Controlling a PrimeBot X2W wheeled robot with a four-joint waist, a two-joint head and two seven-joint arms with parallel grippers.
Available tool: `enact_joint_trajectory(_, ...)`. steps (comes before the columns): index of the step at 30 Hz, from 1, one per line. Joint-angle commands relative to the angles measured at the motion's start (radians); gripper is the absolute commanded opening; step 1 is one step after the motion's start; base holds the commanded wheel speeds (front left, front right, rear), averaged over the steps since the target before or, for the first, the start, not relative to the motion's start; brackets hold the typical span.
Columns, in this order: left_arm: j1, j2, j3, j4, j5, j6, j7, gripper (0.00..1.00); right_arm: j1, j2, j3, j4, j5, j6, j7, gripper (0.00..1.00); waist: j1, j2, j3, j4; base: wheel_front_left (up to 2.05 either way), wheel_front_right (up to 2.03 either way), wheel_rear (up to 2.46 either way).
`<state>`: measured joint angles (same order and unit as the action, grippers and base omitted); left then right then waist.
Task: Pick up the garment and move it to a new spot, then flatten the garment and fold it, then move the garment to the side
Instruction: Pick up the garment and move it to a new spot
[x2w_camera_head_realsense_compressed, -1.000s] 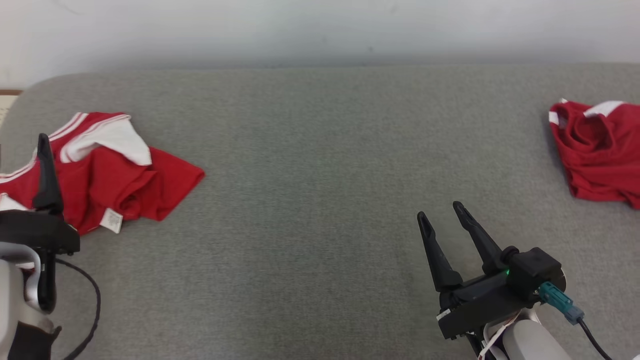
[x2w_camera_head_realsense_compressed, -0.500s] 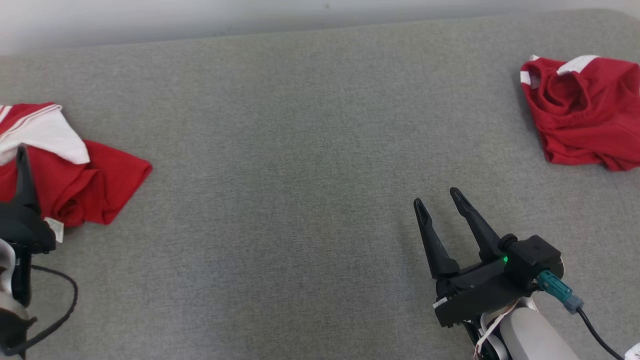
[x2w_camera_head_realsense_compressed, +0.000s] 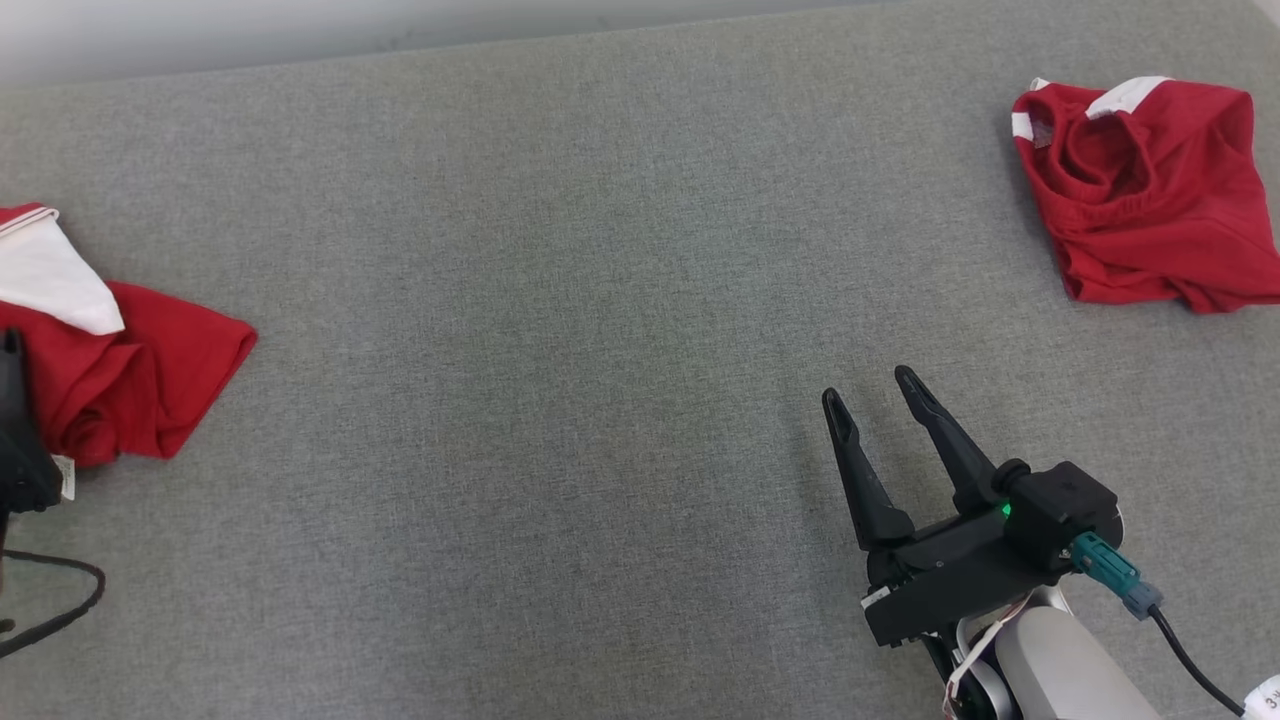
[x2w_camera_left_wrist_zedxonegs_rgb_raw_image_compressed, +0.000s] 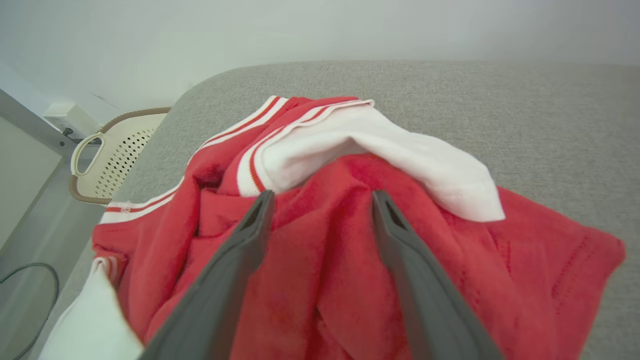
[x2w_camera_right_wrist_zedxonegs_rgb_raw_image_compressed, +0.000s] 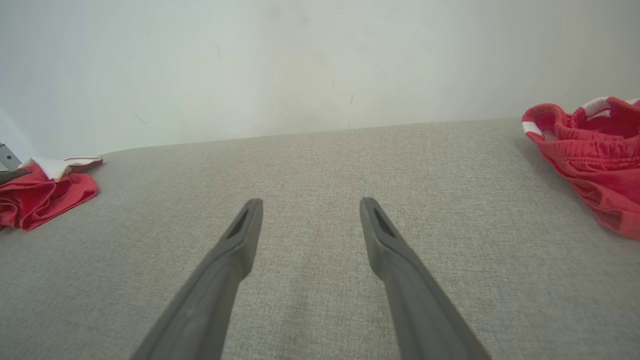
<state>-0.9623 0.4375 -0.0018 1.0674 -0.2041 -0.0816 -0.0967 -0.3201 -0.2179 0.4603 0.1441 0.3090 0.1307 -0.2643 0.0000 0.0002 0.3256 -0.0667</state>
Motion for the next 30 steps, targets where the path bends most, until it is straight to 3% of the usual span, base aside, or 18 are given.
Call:
enact_joint_trajectory(1, -0.013, 0.006, -0.004, 0.014, 0.001, -0.002, 0.006, 1.0, -0.012, -0.001, 0.002, 0.002, 0.008, 0.0, -0.002, 1.0, 0.0, -0.0002, 0.002, -0.002, 0.0, 0.0, 0.0)
enact_joint_trajectory(11, -0.067, -0.012, -0.031, 0.152, -0.014, -0.009, 0.147, 1.0, -0.021, 0.002, 0.005, 0.006, 0.01, 0.0, -0.002, 1.0, 0.0, -0.0002, 0.006, -0.019, 0.0, 0.0, 0.0)
enact_joint_trajectory(14, -0.071, -0.014, -0.038, 0.161, -0.015, -0.01, 0.141, 1.0, -0.019, 0.003, 0.003, 0.005, 0.007, 0.0, -0.002, 1.0, 0.0, -0.0002, 0.005, -0.022, 0.0, 0.0, 0.0)
enact_joint_trajectory(15, -0.071, -0.013, -0.042, 0.163, -0.012, -0.01, 0.136, 0.59, -0.018, 0.004, 0.003, 0.006, 0.005, 0.0, -0.002, 1.0, 0.0, -0.0002, 0.004, -0.024, 0.0, 0.0, 0.0)
enact_joint_trajectory(16, -0.071, -0.012, -0.045, 0.164, -0.009, -0.006, 0.128, 0.25, -0.018, 0.004, 0.003, 0.005, 0.004, 0.0, -0.002, 1.0, 0.0, -0.0002, 0.004, -0.025, 0.0, 0.0, 0.0)
enact_joint_trajectory(17, -0.069, -0.012, -0.047, 0.167, -0.009, -0.007, 0.122, 0.0, -0.018, 0.004, 0.002, 0.006, 0.003, 0.0, -0.002, 1.0, 0.0, -0.0002, 0.003, -0.025, 0.0, 0.0, 0.0)
enact_joint_trajectory(30, -0.081, -0.038, -0.062, 0.137, -0.04, -0.033, -0.03, 0.0, -0.006, 0.015, -0.004, 0.017, 0.001, 0.0, -0.002, 1.0, 0.0, -0.0002, -0.055, -0.015, 0.0, 0.0, 0.0)
